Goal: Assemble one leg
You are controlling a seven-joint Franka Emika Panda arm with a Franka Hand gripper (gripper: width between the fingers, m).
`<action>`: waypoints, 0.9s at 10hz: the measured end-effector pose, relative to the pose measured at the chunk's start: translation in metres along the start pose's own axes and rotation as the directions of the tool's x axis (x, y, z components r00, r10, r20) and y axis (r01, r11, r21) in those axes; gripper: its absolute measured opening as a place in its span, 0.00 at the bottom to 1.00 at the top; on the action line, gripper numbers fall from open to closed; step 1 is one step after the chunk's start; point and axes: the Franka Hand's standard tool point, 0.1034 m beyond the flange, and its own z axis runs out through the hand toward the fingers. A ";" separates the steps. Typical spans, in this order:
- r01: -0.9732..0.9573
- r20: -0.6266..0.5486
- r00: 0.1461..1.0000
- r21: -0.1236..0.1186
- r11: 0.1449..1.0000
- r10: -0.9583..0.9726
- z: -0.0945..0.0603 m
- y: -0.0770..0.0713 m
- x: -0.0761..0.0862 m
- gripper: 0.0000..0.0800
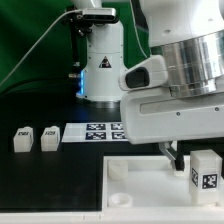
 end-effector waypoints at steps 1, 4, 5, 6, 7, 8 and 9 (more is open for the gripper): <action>0.155 -0.002 0.988 -0.024 0.988 -0.155 0.001 0.001 0.002 0.81; 0.261 0.002 0.965 -0.037 0.965 -0.261 0.003 0.002 0.002 0.81; 0.264 0.002 0.964 -0.037 0.964 -0.264 0.003 0.002 0.002 0.70; 0.173 -0.001 0.985 -0.030 0.985 -0.173 0.003 0.001 0.001 0.70; 0.092 -0.002 0.996 -0.027 0.995 -0.092 0.003 0.000 0.001 0.44; -0.025 -0.006 1.000 -0.032 0.999 0.025 0.004 0.005 0.002 0.38; -0.137 -0.008 0.991 -0.028 0.990 0.137 0.003 0.006 0.002 0.38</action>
Offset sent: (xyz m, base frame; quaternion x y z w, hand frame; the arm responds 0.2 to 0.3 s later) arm 0.0000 0.0000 0.0000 0.0000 0.0000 0.0899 0.9960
